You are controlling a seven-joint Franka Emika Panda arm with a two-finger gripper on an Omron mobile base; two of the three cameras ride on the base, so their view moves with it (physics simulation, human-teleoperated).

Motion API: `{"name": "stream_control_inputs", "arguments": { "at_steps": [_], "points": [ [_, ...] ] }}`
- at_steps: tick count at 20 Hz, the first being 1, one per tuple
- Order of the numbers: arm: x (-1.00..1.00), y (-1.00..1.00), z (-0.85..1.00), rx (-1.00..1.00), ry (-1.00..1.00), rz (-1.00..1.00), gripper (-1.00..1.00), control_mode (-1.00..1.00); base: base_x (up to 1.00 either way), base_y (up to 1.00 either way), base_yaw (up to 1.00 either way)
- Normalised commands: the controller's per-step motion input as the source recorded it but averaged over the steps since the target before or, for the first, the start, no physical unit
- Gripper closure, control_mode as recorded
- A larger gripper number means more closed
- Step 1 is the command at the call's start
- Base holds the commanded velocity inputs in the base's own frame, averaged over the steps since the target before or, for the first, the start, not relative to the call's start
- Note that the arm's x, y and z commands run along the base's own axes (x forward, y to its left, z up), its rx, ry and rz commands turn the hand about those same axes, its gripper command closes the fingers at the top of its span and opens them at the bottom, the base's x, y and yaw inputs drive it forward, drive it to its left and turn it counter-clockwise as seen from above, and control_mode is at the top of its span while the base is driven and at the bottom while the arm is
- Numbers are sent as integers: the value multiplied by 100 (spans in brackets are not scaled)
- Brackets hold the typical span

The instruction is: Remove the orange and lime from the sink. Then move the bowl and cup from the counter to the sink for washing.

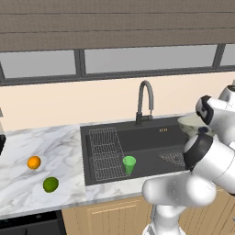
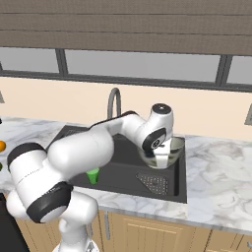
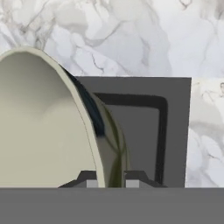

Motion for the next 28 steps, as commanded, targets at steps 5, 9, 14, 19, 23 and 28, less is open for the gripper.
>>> {"name": "stream_control_inputs", "arguments": {
  "at_steps": [5,9,14,19,23,28],
  "points": [
    [13,16,-13,10,0,0,100,-100,0,0,0],
    [11,15,-14,8,0,2,100,-100,0,0,0],
    [12,15,-15,3,-1,2,100,-100,0,0,0],
    [12,12,-12,0,-2,3,100,-100,0,0,0],
    [11,8,-16,0,-1,5,100,-100,0,0,0],
    [11,6,-15,0,0,5,100,-100,0,0,0]
  ]
}}
